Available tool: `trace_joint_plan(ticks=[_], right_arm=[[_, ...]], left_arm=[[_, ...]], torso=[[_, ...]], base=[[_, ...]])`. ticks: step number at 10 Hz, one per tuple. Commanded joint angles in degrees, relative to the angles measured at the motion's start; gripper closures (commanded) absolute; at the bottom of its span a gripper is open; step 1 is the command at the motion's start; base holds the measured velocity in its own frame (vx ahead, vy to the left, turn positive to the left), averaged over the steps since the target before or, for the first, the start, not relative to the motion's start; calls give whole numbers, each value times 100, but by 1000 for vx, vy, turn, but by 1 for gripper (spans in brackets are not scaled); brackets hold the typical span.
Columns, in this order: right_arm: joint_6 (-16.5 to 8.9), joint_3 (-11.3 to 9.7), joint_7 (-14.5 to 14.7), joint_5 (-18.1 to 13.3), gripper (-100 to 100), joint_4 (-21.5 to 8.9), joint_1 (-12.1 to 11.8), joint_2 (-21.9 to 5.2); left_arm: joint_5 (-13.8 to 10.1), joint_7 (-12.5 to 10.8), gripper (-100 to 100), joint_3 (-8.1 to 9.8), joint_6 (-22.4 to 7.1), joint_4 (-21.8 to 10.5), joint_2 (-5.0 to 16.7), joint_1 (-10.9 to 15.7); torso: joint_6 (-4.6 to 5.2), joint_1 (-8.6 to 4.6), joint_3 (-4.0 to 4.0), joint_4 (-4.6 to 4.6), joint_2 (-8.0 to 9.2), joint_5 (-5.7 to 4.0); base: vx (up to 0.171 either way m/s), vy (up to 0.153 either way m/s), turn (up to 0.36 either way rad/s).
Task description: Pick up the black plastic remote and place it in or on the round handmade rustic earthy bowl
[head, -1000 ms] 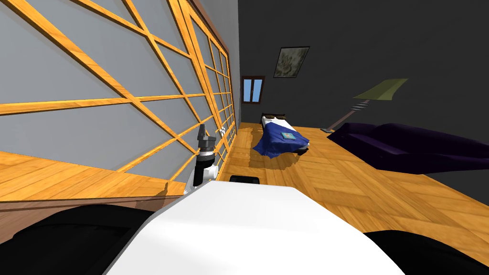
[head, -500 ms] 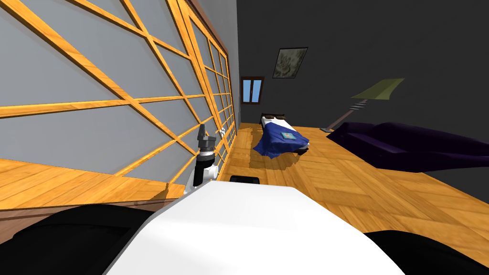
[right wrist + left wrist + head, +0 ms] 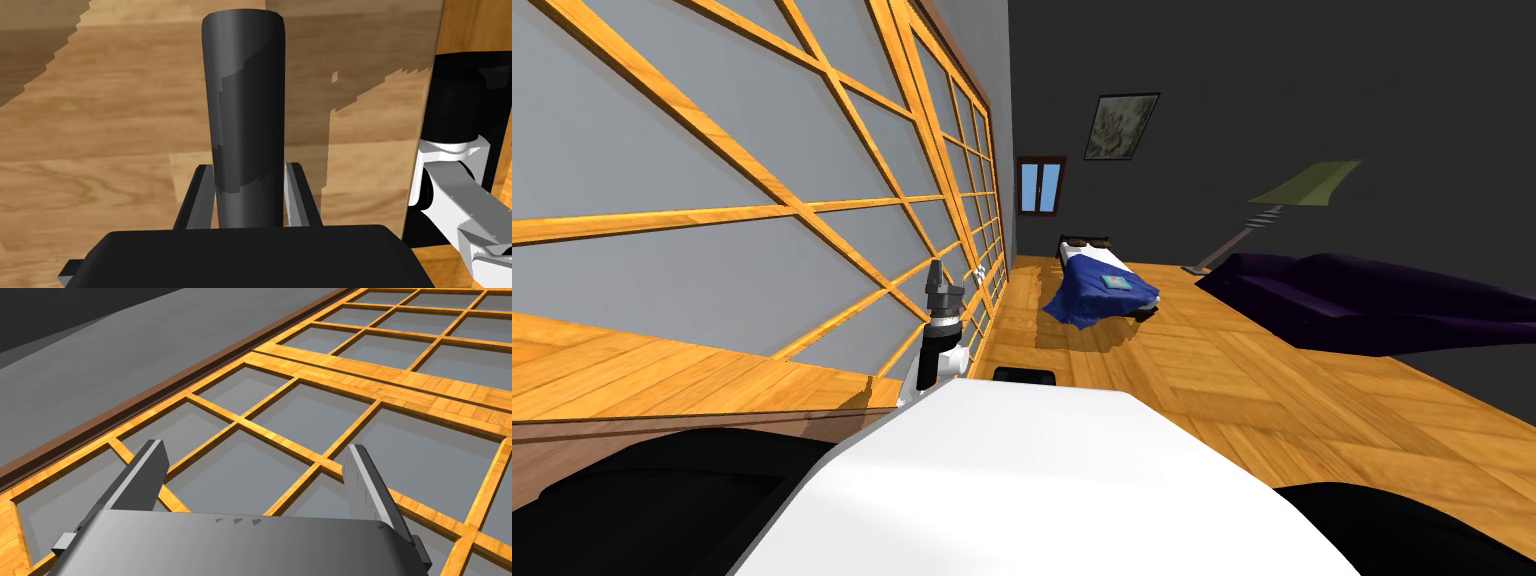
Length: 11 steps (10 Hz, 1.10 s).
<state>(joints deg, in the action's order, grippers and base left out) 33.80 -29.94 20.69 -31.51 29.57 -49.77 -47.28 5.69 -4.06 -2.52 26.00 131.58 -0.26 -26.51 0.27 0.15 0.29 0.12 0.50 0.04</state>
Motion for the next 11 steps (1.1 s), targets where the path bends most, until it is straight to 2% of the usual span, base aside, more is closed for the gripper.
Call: trace_joint_plan(ticks=[1, 3, 5, 6, 8, 9, 10, 11], right_arm=[[162, 55, -39, 19, 100, -81, 42, -93], [349, 134, -162, 60, 100, -45, 30, -336], [349, 134, -162, 60, 100, -45, 30, -336], [489, 193, -253, 98, 100, -21, 12, -546], [489, 193, -253, 98, 100, 47, 12, -546], [636, 257, -350, 143, 100, 2, -10, -776], [709, 290, -399, 166, 100, 13, -21, -895], [709, 290, -399, 166, 100, 13, -21, -895]], left_arm=[[0, 0, 0, 0, 0, 0, 0, 0], [0, 0, 0, 0, 0, 0, 0, 1], [0, 0, 0, 0, 0, 0, 0, 0], [0, 0, 0, 0, 0, 0, 0, 0], [0, 0, 0, 0, 0, 0, 0, 0], [0, 0, 0, 0, 0, 0, 0, 0], [0, 0, 0, 0, 0, 0, 0, 0], [0, 0, 0, 0, 0, 0, 0, 1]], torso=[[0, 0, 0, 0, 0, 0], [-1, 8, 6, 0, 15, 5], [0, -2, 5, 2, 9, -1], [-4, -10, -7, -1, -14, -3], [-7, -5, -6, -1, -12, 0], [-7, -8, -9, -2, -16, -1], [-9, -5, -4, -4, -4, 8], [-5, 4, 4, -2, 13, 13]], base=[[-81, 35, -27], [-146, 67, -31], [-57, 19, -7], [-53, 29, -33], [-57, 21, -2], [-93, 34, -42], [-145, 41, -27], [-101, 26, -7]])
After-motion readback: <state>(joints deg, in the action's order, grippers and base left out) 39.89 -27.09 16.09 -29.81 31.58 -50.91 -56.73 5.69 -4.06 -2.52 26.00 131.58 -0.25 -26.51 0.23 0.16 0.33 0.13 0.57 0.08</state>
